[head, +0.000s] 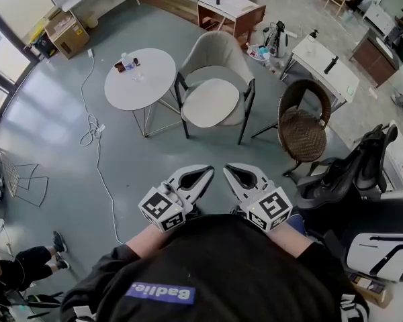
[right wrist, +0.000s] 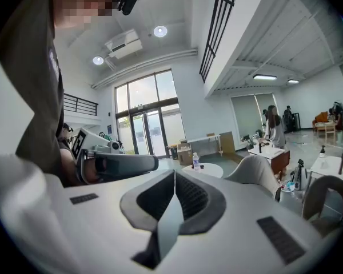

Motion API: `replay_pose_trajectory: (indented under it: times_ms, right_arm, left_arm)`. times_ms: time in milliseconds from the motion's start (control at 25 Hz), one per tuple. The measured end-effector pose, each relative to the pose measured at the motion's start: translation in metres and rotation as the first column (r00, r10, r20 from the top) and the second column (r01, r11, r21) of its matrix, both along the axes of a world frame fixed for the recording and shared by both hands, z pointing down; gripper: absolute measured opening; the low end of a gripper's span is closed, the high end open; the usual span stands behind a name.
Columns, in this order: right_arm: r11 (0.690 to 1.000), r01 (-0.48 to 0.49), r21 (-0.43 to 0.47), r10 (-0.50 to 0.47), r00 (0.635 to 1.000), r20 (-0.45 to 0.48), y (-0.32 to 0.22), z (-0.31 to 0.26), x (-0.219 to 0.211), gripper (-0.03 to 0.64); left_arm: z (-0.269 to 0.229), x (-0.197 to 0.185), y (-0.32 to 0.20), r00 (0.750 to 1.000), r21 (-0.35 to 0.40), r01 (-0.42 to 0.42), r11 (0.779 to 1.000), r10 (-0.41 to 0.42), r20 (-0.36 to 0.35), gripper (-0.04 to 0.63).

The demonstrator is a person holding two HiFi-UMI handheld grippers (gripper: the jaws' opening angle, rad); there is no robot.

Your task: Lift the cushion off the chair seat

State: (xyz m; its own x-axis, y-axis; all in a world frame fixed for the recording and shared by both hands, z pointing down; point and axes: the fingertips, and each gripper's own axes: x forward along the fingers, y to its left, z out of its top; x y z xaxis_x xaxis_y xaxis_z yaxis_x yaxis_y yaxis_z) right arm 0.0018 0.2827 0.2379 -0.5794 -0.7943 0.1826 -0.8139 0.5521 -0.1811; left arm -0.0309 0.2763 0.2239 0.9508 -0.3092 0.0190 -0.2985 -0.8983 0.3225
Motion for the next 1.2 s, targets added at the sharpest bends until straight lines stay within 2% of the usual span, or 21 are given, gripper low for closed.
replay_pose_trajectory:
  times_ms: [560, 960, 1200]
  right_arm:
    - [0.998, 0.057, -0.011, -0.057, 0.998, 0.011, -0.004, 0.002, 0.016, 0.029]
    - [0.993, 0.109, -0.034, -0.108, 0.994, 0.030, -0.005, 0.020, 0.049, 0.029]
    - [0.991, 0.124, -0.043, -0.123, 0.992, 0.021, -0.031, 0.025, 0.049, 0.029]
  left_arm:
    - [0.001, 0.015, -0.006, 0.999, -0.007, 0.048, 0.999, -0.048, 0.012, 0.015]
    - [0.017, 0.035, -0.011, 0.984, -0.035, 0.179, 0.983, -0.178, 0.017, 0.015]
    - [0.018, 0.032, -0.045, 0.975, -0.036, 0.222, 0.974, -0.222, 0.008, 0.015]
